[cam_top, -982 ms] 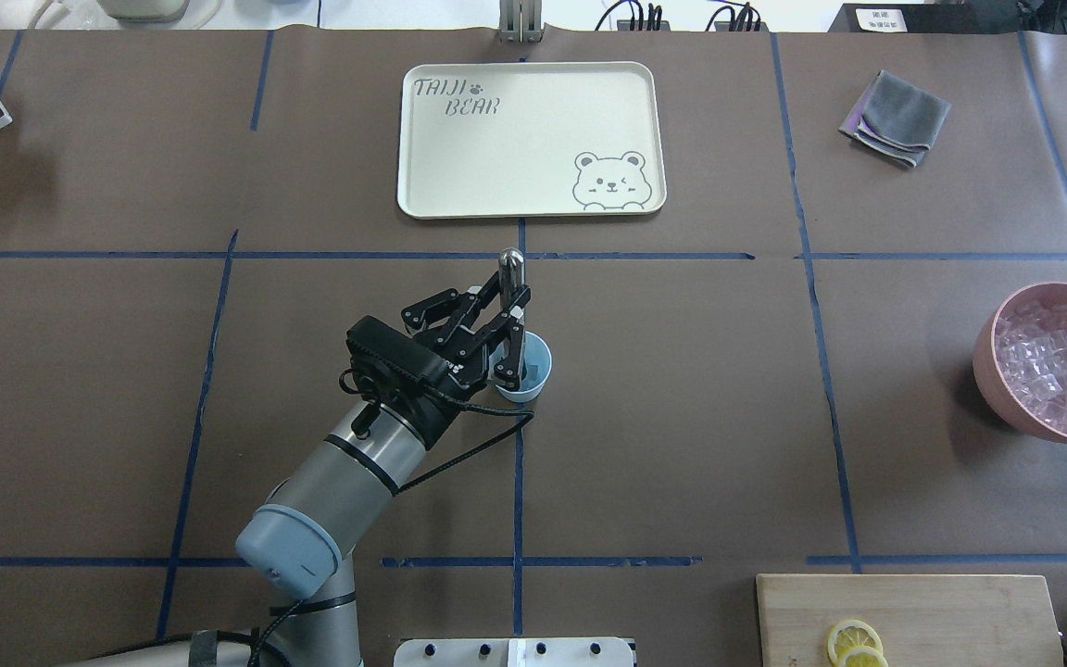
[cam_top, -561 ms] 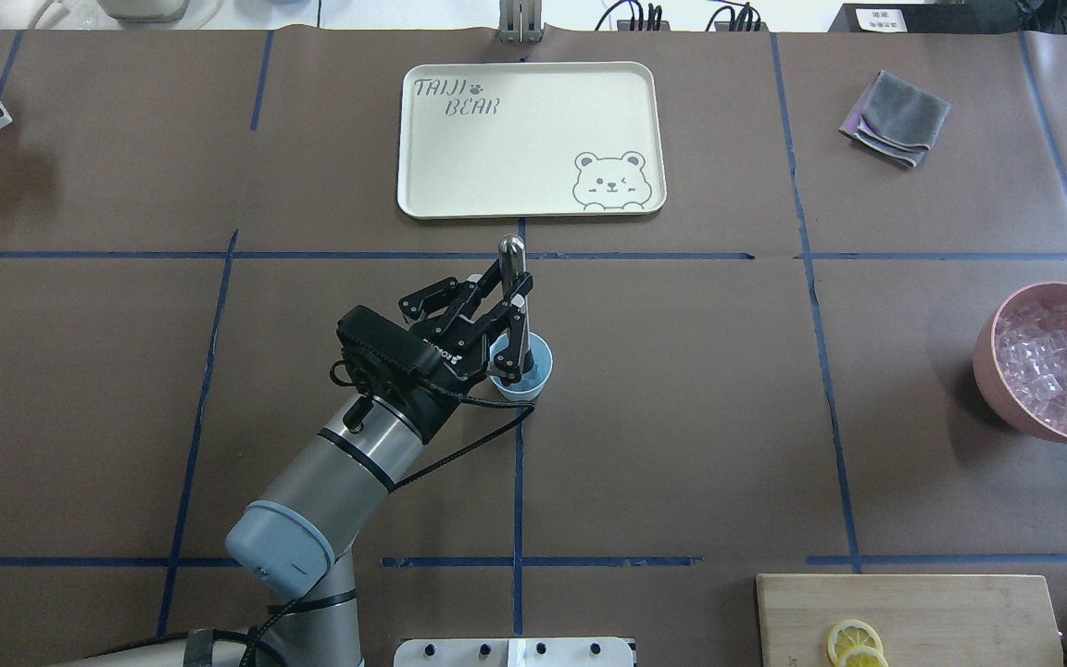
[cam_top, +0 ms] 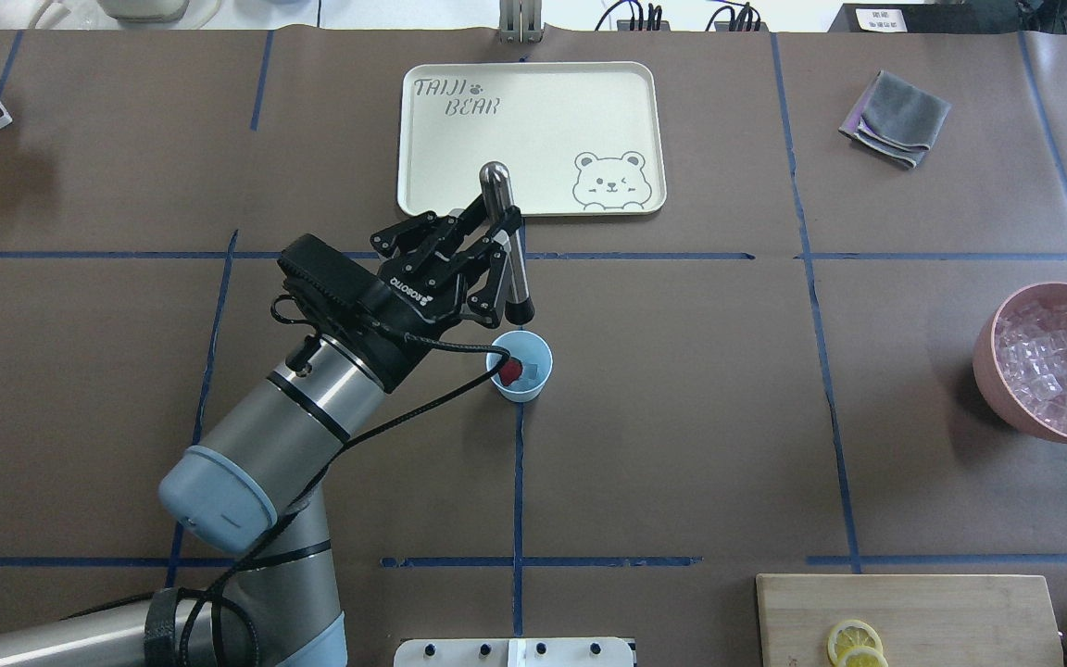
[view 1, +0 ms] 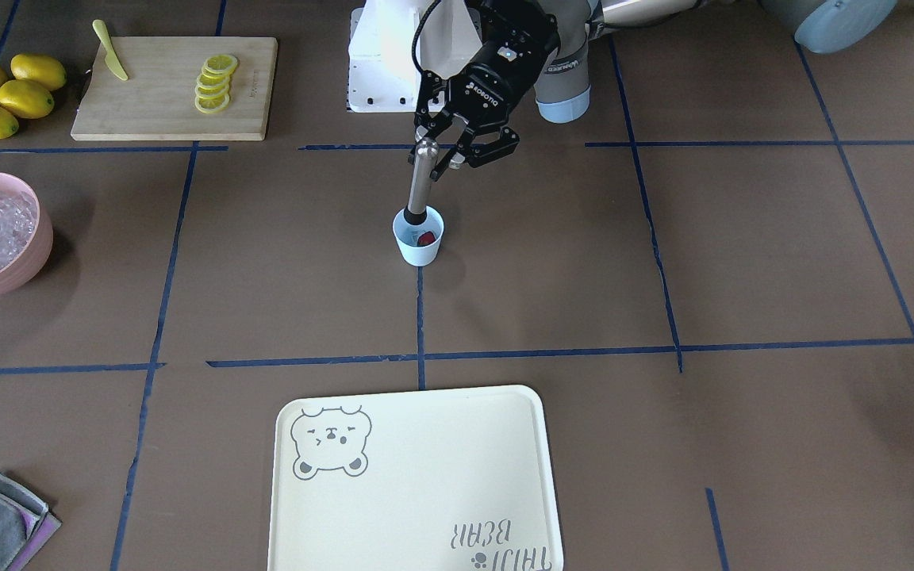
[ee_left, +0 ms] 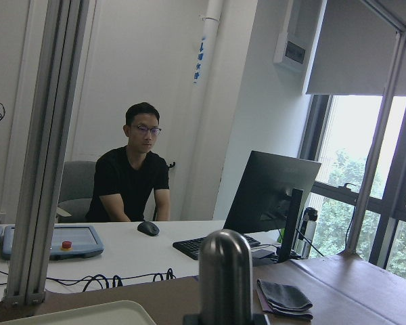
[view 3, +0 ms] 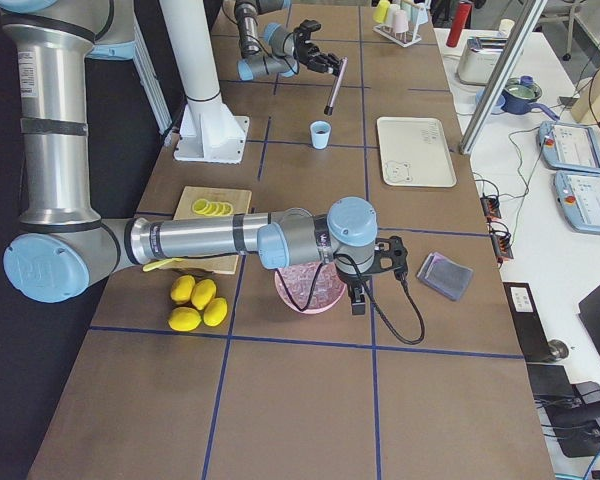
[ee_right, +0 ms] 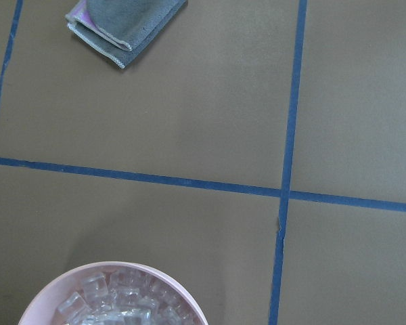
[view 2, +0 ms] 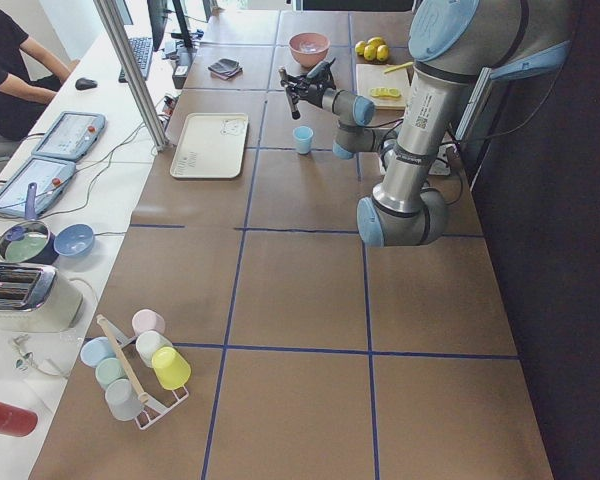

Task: Mash ice and strawberries in cup
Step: 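Lift the pestle out of the light-blue cup with the left gripper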

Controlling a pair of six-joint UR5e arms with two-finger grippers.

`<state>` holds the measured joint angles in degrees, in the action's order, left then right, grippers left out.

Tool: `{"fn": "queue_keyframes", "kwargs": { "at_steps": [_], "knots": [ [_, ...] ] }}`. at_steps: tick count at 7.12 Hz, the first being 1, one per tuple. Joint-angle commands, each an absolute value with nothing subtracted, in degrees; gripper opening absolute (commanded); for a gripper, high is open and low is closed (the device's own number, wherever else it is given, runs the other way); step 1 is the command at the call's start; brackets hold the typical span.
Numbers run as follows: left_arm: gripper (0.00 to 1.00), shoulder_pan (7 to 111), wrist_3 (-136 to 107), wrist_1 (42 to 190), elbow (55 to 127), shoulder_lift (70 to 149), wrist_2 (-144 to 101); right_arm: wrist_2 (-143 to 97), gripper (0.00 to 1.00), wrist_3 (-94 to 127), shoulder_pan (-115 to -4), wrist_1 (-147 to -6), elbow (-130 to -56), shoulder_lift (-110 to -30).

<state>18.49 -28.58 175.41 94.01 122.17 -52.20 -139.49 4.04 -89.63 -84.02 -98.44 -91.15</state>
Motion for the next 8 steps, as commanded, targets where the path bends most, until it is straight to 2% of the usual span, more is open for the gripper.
{"fn": "queue_keyframes", "kwargs": {
  "at_steps": [1, 3, 5, 8],
  "knots": [
    [0.00, 23.7, -33.3, 173.4, 95.4, 121.8, -56.1, -138.9, 1.00, 4.0, -89.6, -84.1, -98.4, -90.4],
    [0.00, 30.8, -41.5, 169.5, 99.7, 116.0, -66.2, -138.3, 1.00, 4.0, -89.6, -84.1, -98.4, -89.5],
    [0.00, 40.6, -52.2, 159.4, 106.7, 110.2, -80.4, -138.4, 1.00, 4.1, -89.6, -84.1, -98.4, -89.4],
    [0.00, 47.0, -67.0, 151.6, 108.1, 105.2, -94.5, -138.4, 1.00, 4.1, -89.6, -84.1, -98.5, -89.3]
  ]
}}
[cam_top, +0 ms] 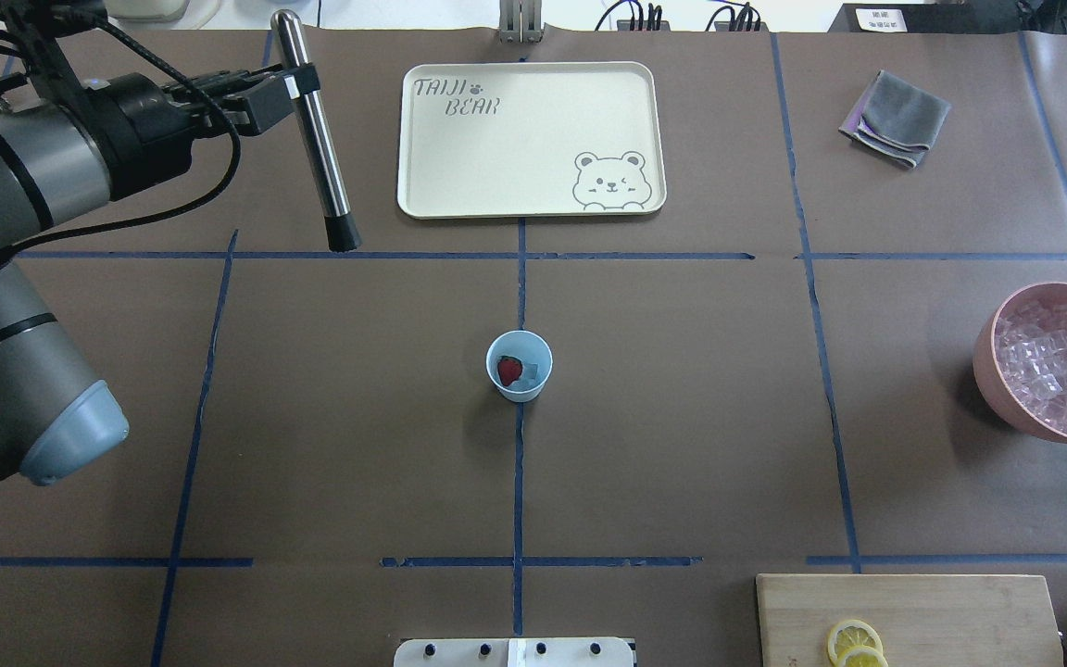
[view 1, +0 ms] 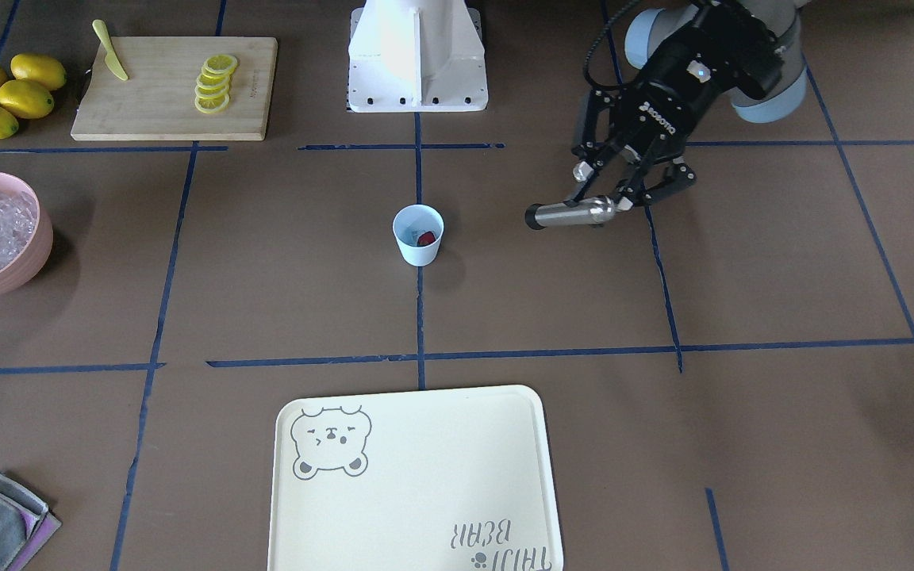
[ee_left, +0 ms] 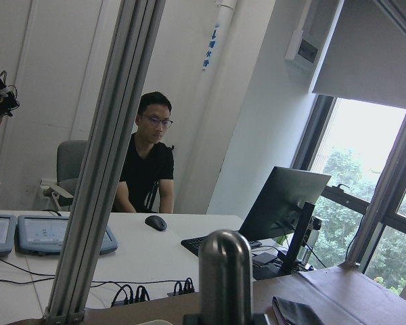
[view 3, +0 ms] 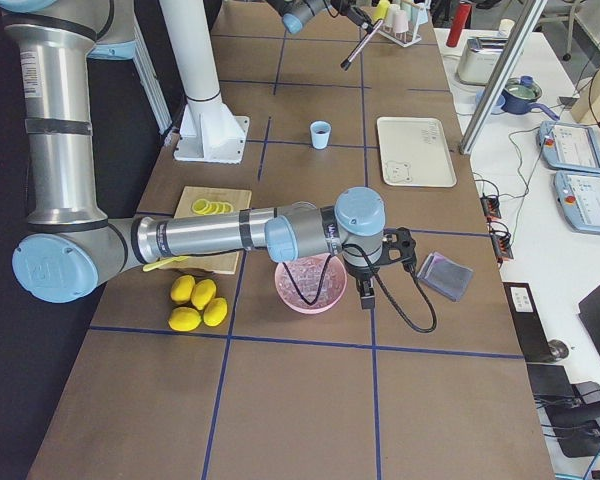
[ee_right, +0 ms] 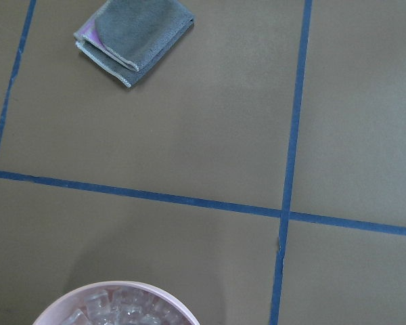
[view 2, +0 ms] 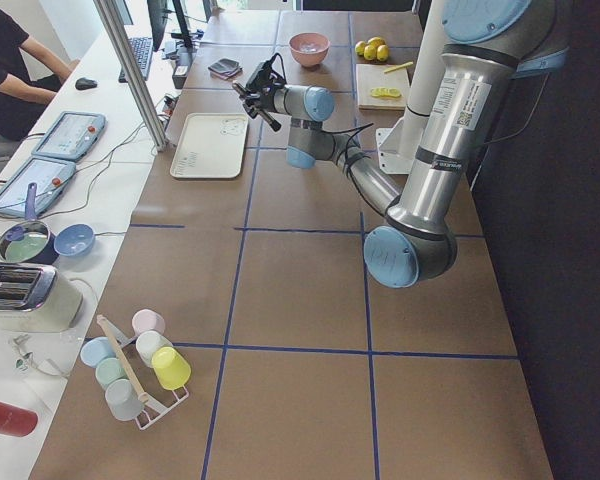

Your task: Mash ice and strawberries in cup

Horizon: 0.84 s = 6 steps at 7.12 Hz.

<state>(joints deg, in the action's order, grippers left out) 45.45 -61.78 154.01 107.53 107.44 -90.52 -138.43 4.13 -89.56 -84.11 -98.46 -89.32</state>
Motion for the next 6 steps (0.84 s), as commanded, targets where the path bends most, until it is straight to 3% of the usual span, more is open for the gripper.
{"fn": "queue_keyframes", "kwargs": {
  "at_steps": [1, 3, 6],
  "knots": [
    [0.00, 47.5, -68.5, 147.4, 109.1, 102.9, -98.1, -138.3, 1.00, 4.1, -89.6, -84.1, -98.4, -89.3],
    [0.00, 53.5, -68.4, 127.7, 112.6, 102.4, -110.0, -138.3, 1.00, 4.3, -89.0, -84.1, -98.4, -89.6],
    [0.00, 63.6, -66.9, 116.2, 112.0, 95.9, -129.7, -137.3, 1.00, 4.3, -87.8, -84.2, -98.0, -89.8]
  ]
}}
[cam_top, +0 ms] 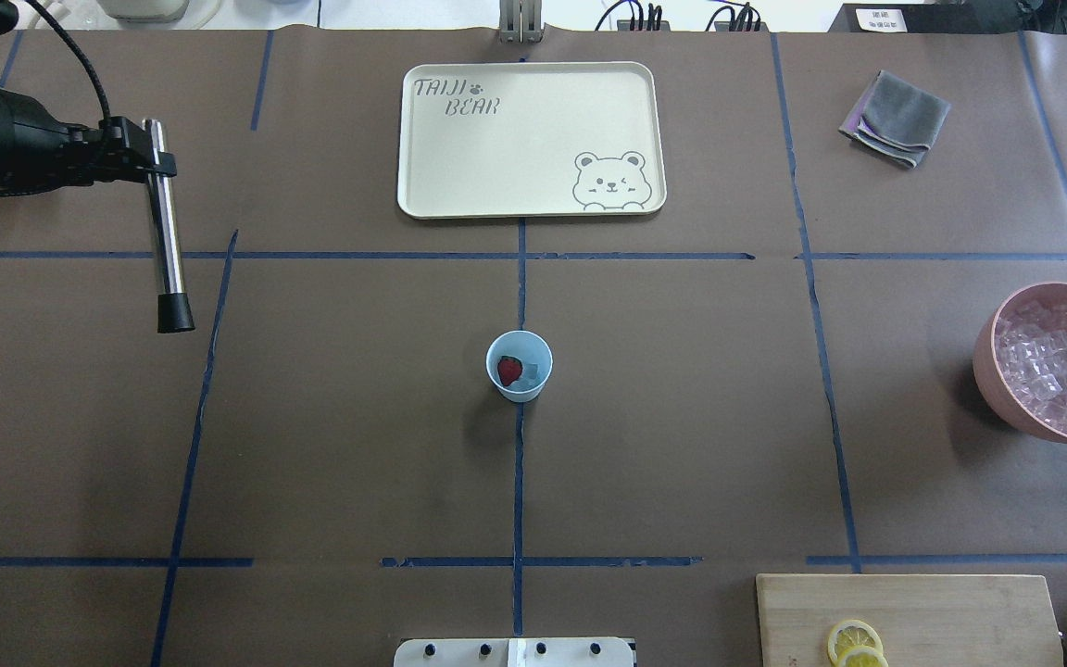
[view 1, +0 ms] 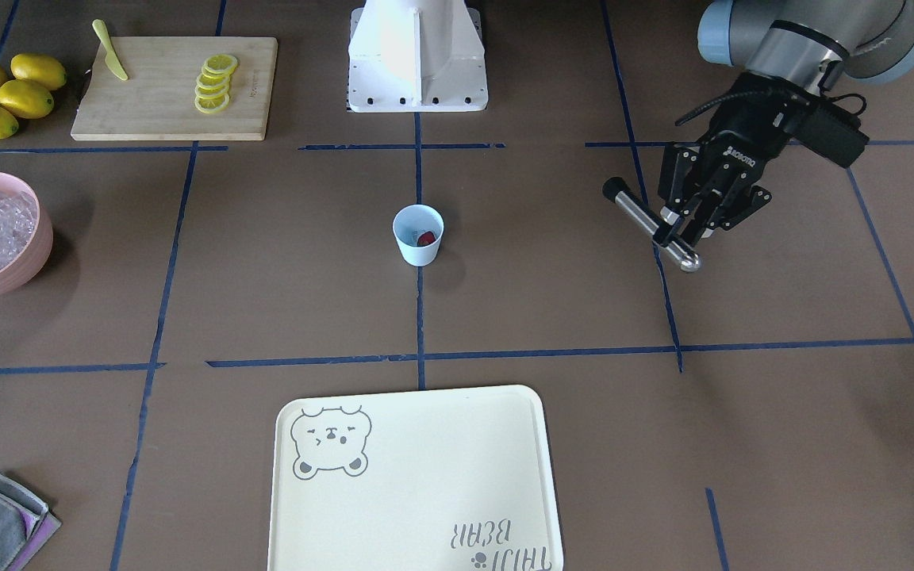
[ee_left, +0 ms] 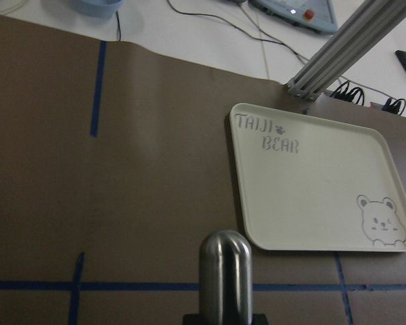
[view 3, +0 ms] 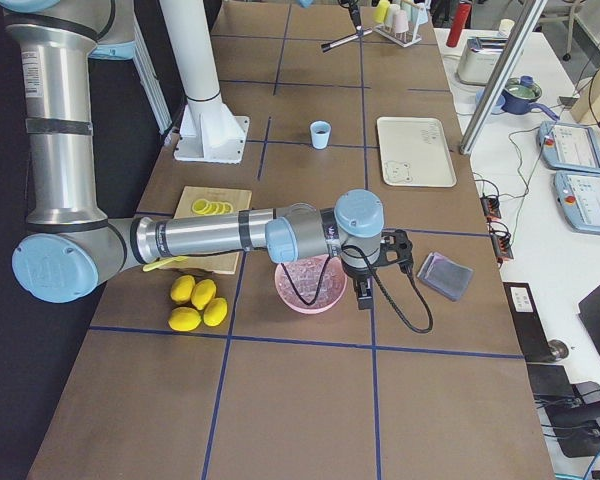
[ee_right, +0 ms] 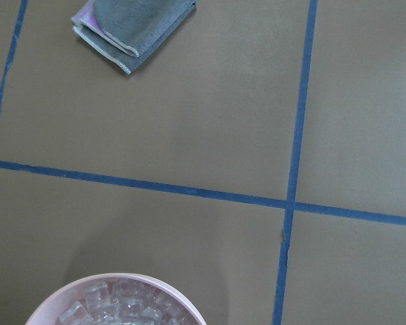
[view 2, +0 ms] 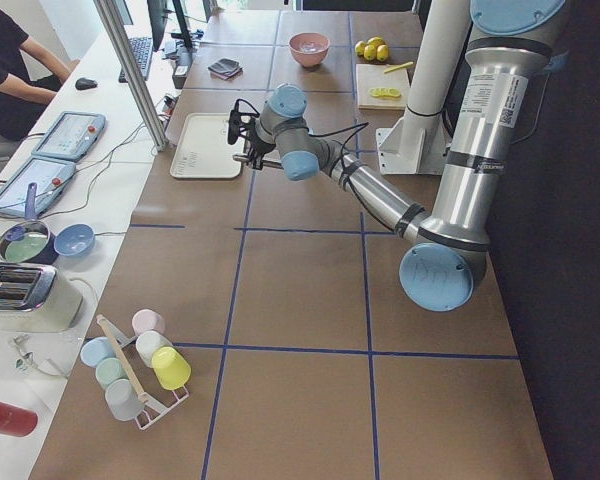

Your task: Mash ice and strawberries in cup

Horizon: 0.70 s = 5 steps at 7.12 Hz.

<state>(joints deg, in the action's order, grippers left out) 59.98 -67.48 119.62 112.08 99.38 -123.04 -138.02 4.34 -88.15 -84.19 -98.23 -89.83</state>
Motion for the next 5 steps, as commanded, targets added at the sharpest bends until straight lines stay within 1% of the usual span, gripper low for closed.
{"fn": "queue_keyframes", "kwargs": {
  "at_steps": [1, 2, 3, 5],
  "knots": [
    [0.00, 64.1, -63.2, 116.1, 111.8, 90.3, -130.2, -136.2, 1.00, 4.3, -87.8, -84.2, -98.2, -89.8],
    [0.00, 63.7, -58.8, 116.0, 110.8, 86.9, -130.1, -136.1, 1.00, 4.3, -87.8, -84.2, -98.2, -89.7],
    [0.00, 63.7, -56.4, 115.2, 108.8, 86.4, -130.1, -136.1, 1.00, 4.3, -87.8, -84.2, -98.2, -89.7],
    [0.00, 63.7, -40.4, 115.2, 102.3, 85.1, -129.8, -136.1, 1.00, 4.3, -87.8, -84.2, -98.2, -89.7]
  ]
}}
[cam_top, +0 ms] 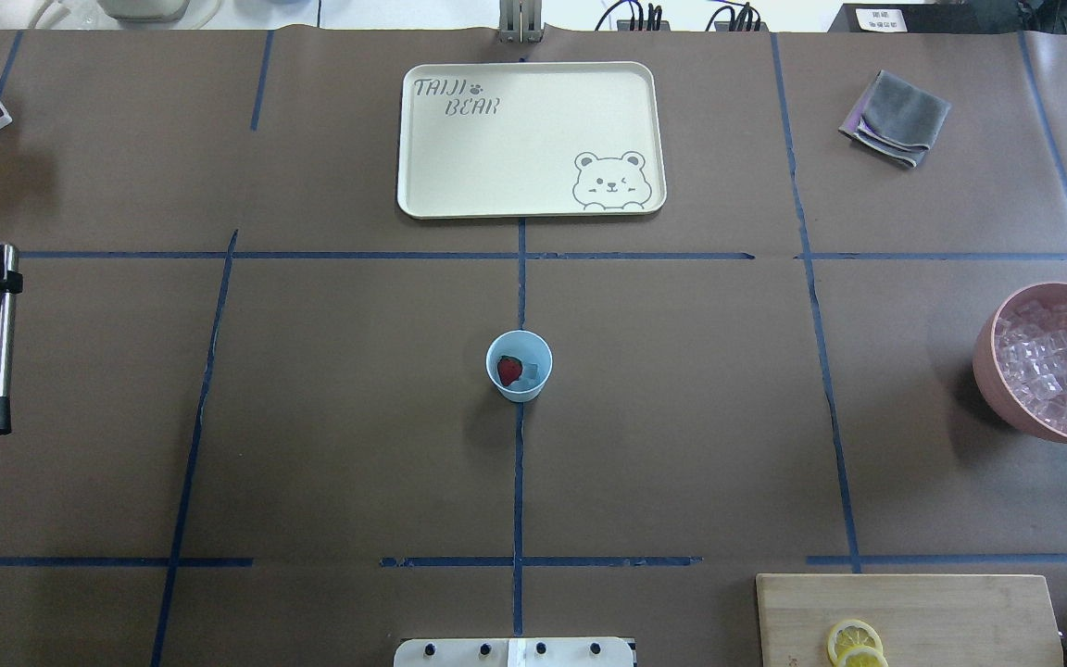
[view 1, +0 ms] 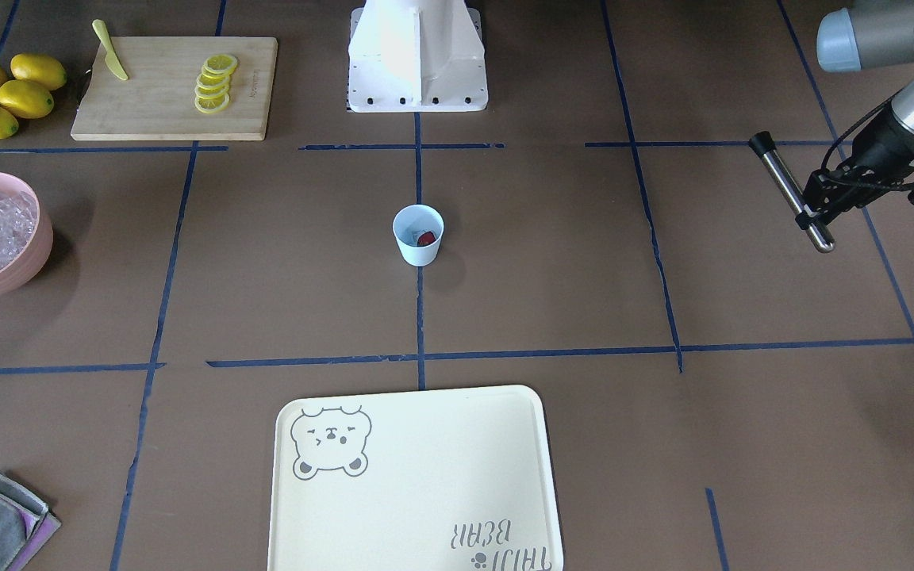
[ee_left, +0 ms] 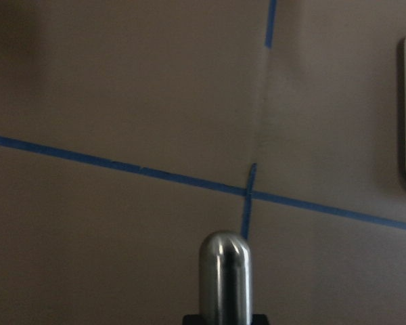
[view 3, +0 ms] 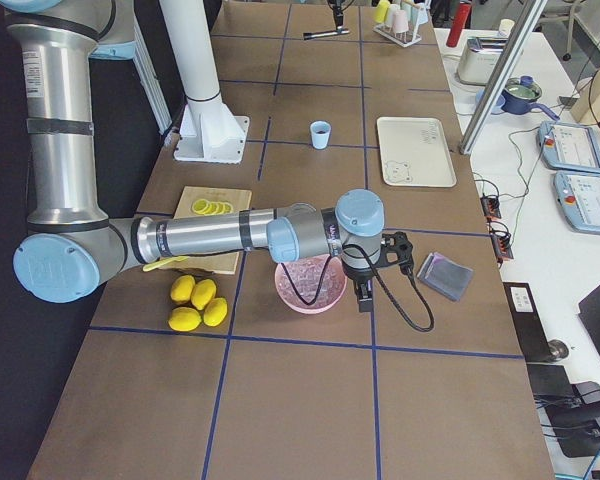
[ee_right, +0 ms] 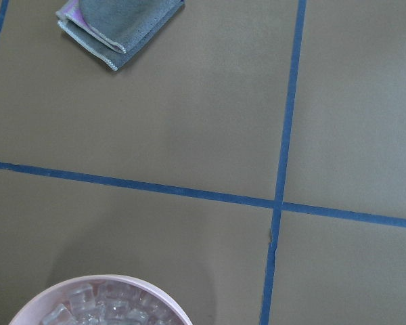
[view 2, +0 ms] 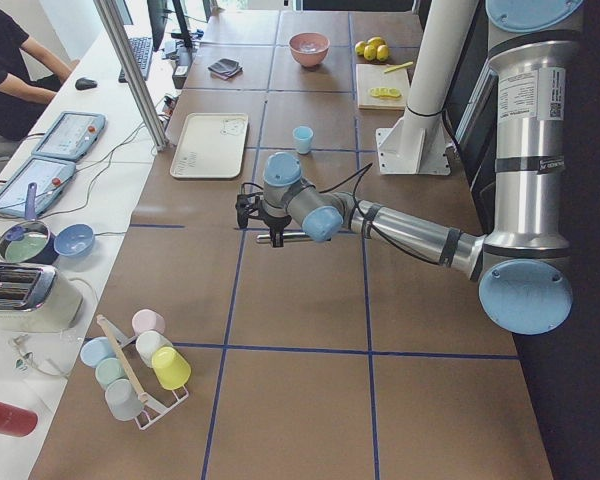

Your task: Mash ice and strawberries in cup

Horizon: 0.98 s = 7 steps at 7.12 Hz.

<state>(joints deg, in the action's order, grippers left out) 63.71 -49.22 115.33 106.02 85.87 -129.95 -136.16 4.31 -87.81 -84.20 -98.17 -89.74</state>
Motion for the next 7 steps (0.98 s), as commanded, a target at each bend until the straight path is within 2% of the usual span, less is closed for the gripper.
{"fn": "queue_keyframes", "kwargs": {
  "at_steps": [1, 5, 7],
  "knots": [
    [0.00, 63.9, -32.9, 115.2, 99.1, 85.0, -129.6, -136.1, 1.00, 4.3, -87.8, -84.2, -98.3, -89.6],
    [0.00, 64.3, -28.2, 115.3, 93.9, 83.8, -129.5, -136.3, 1.00, 4.4, -87.8, -84.2, -98.4, -89.6],
    [0.00, 65.6, -28.1, 115.3, 89.8, 85.7, -128.4, -136.5, 1.00, 4.4, -87.8, -84.2, -98.4, -89.6]
  ]
}}
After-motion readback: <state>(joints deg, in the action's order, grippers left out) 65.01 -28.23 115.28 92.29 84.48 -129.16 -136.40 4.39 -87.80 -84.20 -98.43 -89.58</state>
